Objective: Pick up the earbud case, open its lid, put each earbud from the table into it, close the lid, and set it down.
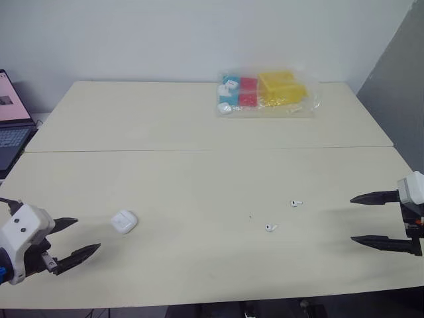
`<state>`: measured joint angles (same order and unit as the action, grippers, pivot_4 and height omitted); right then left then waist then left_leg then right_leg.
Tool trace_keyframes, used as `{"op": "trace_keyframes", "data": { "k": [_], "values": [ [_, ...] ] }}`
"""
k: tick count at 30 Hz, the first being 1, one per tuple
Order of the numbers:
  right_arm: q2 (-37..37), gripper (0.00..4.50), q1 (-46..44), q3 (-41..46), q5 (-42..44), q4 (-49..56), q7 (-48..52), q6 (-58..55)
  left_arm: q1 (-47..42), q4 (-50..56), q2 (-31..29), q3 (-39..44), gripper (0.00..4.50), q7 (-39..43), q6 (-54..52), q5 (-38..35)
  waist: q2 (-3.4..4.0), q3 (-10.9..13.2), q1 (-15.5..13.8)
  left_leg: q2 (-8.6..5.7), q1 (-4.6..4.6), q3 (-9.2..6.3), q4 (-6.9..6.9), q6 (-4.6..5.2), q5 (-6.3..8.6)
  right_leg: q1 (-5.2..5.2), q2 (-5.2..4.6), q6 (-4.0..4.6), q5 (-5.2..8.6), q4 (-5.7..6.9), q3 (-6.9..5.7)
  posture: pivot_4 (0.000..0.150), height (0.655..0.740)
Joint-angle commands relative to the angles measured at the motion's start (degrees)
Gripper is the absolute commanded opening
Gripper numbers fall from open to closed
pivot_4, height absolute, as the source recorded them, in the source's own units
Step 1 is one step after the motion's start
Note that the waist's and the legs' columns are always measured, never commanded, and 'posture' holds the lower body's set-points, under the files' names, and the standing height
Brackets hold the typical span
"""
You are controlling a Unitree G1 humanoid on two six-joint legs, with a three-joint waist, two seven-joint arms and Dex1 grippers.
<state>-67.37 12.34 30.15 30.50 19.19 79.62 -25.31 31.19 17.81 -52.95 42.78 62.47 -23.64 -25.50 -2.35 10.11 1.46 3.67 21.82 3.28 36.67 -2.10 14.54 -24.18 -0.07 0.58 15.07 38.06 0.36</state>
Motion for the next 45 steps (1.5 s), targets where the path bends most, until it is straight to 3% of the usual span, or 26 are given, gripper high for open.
{"op": "trace_keyframes", "data": {
  "k": [1, 13, 23, 32, 39, 45],
  "values": [
    [0.15, 4.46, 0.83, 3.03, 0.19, 1.44, 0.57, -0.45, -0.74, 0.63, -0.42, 0.59, 4.50, 0.64, -0.01, -0.25, 0.00, 0.00, 0.00, 0.00, 0.00, 0.00, 0.00, 0.00, 0.00, 0.00, 0.00, 0.00, 0.00, 0.00, 0.00, 0.150, 0.7400],
    [0.57, 4.46, 3.74, 6.69, -0.56, 2.25, 0.41, -1.21, -2.63, -5.35, -3.89, -1.58, 4.50, 9.97, 4.45, 1.19, -0.01, -0.03, -0.04, -0.03, -0.01, 0.00, 0.09, 0.00, 0.00, 0.03, 0.04, -0.19, -0.12, 0.03, -0.01, 0.150, 0.7400],
    [1.56, 4.46, -1.40, 4.67, 2.52, 2.76, -2.95, -3.34, -7.95, -5.44, -3.74, -1.67, 4.50, 8.56, -0.15, -0.78, -0.01, -0.03, 0.01, -0.01, 0.00, 0.00, 0.16, 0.00, 0.00, 0.05, 0.04, -0.34, -0.21, 0.05, 0.00, 0.150, 0.7400],
    [1.94, 4.46, -3.45, 4.34, 3.91, 3.78, -4.04, -5.98, -8.12, -5.16, -3.05, -1.83, 4.50, 8.10, -0.51, -1.20, -0.01, -0.03, 0.03, -0.01, 0.01, -0.01, 0.17, 0.00, 0.00, 0.05, 0.04, -0.37, -0.23, 0.06, 0.01, 0.150, 0.7400],
    [1.76, 4.46, -3.62, 3.77, 2.62, 3.25, -3.67, -4.96, -6.82, -6.99, -2.42, -1.29, 4.50, 8.14, 7.02, 2.53, -0.01, -0.03, 0.01, -0.01, 0.00, 0.01, 0.20, 0.00, 0.00, 0.06, 0.04, -0.40, -0.26, 0.06, 0.03, 0.150, 0.7400],
    [0.84, 4.46, -9.82, -1.20, 3.10, 4.13, -4.81, -3.95, -5.02, -6.93, -4.59, -1.11, 4.50, 8.86, 1.87, 2.20, -0.01, -0.04, 0.13, 0.00, -0.02, 0.03, 0.22, 0.00, 0.00, 0.05, 0.05, -0.40, -0.26, 0.10, 0.04, 0.150, 0.7400]
  ]
}}
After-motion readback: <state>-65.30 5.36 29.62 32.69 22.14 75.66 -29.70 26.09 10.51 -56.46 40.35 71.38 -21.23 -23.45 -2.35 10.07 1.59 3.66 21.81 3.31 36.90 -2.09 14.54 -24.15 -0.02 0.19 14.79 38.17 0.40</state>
